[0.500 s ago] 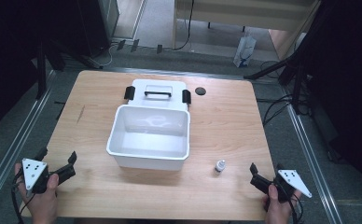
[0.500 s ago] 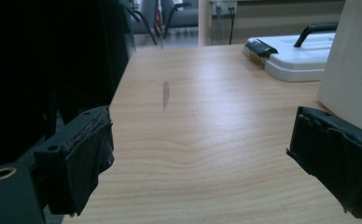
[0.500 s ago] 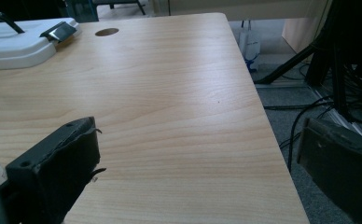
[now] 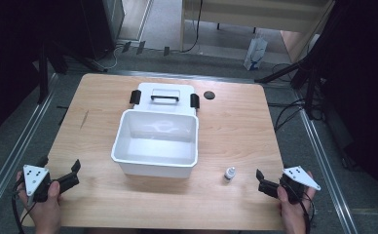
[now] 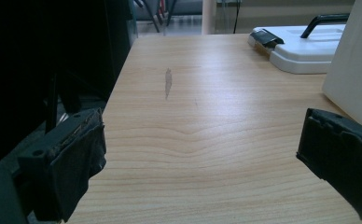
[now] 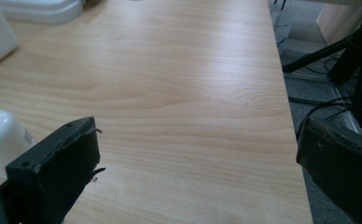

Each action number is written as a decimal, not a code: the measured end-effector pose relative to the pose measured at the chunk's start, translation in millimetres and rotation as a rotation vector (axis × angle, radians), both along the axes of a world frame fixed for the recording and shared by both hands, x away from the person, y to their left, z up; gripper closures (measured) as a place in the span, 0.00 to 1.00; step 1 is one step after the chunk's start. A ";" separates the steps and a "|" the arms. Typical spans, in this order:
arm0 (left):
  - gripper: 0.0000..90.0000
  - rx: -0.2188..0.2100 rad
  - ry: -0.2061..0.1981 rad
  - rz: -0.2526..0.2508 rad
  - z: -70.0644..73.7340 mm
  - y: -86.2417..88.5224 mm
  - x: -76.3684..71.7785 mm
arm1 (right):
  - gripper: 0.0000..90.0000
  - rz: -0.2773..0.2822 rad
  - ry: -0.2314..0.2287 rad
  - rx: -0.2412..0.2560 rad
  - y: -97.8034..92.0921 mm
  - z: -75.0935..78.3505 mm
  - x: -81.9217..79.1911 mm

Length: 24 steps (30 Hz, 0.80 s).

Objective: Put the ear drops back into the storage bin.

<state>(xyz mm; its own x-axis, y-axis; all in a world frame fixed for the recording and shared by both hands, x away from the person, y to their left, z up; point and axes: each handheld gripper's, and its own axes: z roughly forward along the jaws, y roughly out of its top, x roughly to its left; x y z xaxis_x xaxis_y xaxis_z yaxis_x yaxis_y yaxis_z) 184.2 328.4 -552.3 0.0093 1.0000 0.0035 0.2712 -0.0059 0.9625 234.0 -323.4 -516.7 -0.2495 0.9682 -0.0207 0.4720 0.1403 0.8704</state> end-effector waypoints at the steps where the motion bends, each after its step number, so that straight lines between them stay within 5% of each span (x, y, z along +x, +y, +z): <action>1: 0.02 0.001 0.001 0.003 0.0 -0.3 0.0 | 0.00 0.008 0.014 -0.016 1.2 2.1 0.7; 7: 0.02 0.011 0.004 -0.006 0.0 -1.4 0.9 | 0.00 0.059 0.161 -0.146 8.5 14.1 11.7; 13: 0.02 0.018 0.009 -0.007 0.1 -2.0 1.1 | 0.00 0.109 0.261 -0.199 13.1 22.1 19.2; 18: 0.02 0.032 0.016 -0.017 0.2 -3.2 1.7 | 0.02 0.152 0.455 -0.227 17.4 30.0 29.2; 24: 0.02 0.056 0.025 -0.018 0.3 -5.5 2.6 | 0.02 0.237 0.608 -0.297 27.4 38.3 35.3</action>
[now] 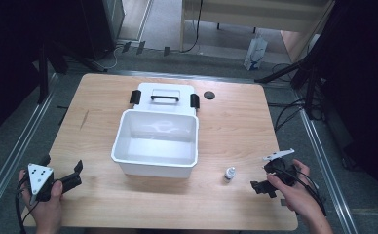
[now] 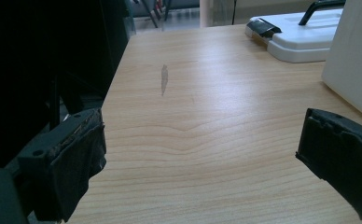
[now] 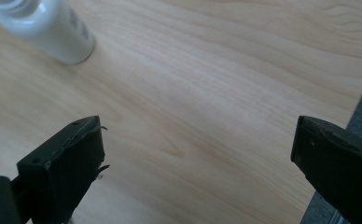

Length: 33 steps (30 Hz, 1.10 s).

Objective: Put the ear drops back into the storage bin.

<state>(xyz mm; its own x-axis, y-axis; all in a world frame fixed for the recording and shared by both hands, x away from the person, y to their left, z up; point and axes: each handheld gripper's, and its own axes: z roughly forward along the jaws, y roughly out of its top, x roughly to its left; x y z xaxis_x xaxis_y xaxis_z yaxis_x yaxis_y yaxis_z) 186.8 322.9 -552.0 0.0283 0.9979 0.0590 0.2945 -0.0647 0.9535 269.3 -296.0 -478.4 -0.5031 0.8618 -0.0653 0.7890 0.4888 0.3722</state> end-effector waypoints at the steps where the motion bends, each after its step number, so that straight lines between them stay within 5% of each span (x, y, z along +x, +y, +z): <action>1: 0.02 0.004 0.001 -0.001 0.1 -0.2 0.0 | 0.03 0.020 0.022 -0.016 2.8 1.4 1.1; 7: 0.02 0.010 0.002 0.001 -0.1 -1.7 0.7 | 0.07 0.093 0.074 -0.085 20.7 7.8 5.6; 13: 0.02 0.018 0.009 -0.002 0.0 -2.2 1.1 | 0.16 0.167 0.063 -0.158 38.9 13.7 8.8; 20: 0.02 0.019 0.012 -0.004 0.0 -2.3 1.7 | 0.37 0.224 0.063 -0.163 58.6 24.8 12.6; 33: 0.02 0.023 0.019 -0.012 0.2 -2.6 2.0 | 0.64 0.307 0.164 -0.107 82.2 32.5 25.2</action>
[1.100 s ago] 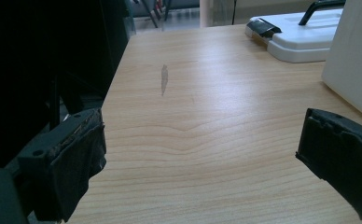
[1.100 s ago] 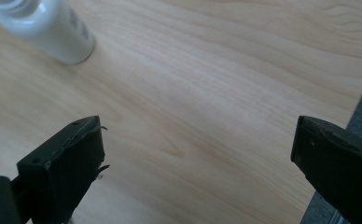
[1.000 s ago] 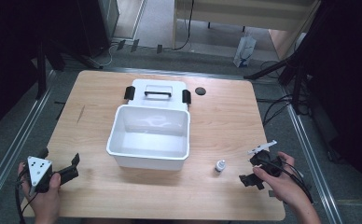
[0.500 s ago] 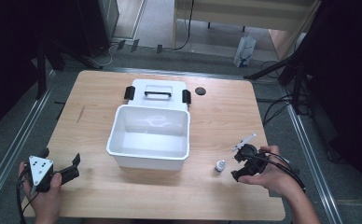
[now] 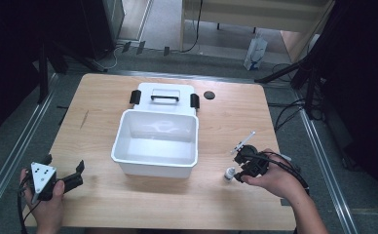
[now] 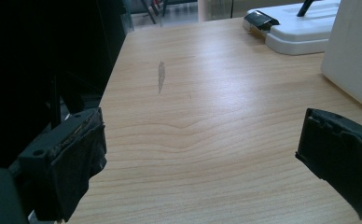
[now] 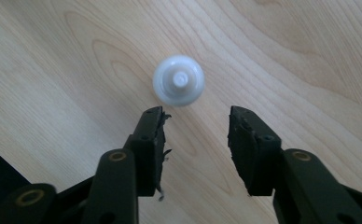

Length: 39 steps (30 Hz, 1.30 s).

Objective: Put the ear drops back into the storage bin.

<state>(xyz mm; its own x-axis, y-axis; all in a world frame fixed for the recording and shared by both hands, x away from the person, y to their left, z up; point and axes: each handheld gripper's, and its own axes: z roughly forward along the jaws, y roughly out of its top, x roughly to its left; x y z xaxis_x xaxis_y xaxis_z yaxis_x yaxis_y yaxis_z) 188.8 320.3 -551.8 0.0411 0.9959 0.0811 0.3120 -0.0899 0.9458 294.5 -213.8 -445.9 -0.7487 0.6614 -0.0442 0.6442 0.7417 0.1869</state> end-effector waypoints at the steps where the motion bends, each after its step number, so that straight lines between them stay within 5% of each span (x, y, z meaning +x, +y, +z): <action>1: 0.02 0.000 0.000 0.000 0.0 -0.1 0.1 | 0.65 0.001 -0.001 0.000 1.9 0.1 1.0; 15: 0.02 -0.003 0.001 -0.004 -0.1 0.3 0.4 | 0.76 0.008 0.067 -0.009 21.3 -2.9 13.1; 39: 0.03 -0.016 -0.003 0.017 0.1 1.7 -0.1 | 0.80 0.004 0.092 -0.022 24.8 -1.0 20.5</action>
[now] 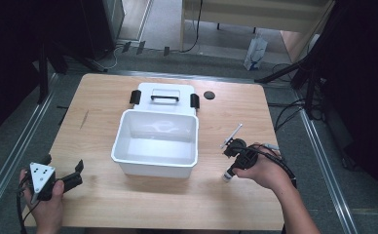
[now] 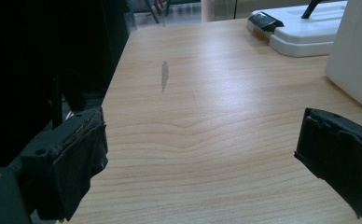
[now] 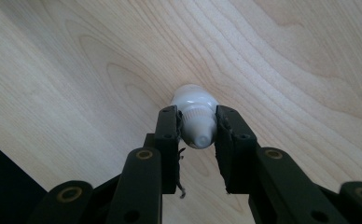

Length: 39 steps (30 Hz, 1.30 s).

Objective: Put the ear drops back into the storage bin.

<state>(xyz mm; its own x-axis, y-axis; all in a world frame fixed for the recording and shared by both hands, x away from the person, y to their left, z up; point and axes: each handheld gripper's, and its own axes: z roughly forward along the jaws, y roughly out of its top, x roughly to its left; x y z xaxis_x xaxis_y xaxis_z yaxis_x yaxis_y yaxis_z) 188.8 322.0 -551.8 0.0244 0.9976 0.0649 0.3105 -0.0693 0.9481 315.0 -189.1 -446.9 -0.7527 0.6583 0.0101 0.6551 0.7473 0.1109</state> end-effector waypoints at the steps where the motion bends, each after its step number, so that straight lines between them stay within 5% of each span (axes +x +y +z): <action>1: 0.01 -0.004 -0.001 -0.004 0.0 0.4 -0.1 | 0.80 0.001 -0.001 -0.002 0.2 1.9 0.2; 25: 0.00 -0.021 0.004 -0.009 0.2 -0.1 0.4 | 0.80 0.044 -0.076 0.030 19.1 77.3 22.9; 39: 0.00 -0.024 0.007 -0.012 0.3 0.4 0.8 | 0.80 0.106 -0.127 0.024 57.9 120.2 36.4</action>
<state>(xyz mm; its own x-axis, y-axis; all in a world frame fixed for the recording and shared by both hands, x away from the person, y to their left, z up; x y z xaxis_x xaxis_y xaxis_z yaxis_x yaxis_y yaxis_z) 189.5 322.4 -551.5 0.0366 0.9985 0.0404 0.3162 -0.0500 0.9474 351.4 -131.1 -326.7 -0.8140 0.5760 -0.0748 0.5524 0.8075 0.2067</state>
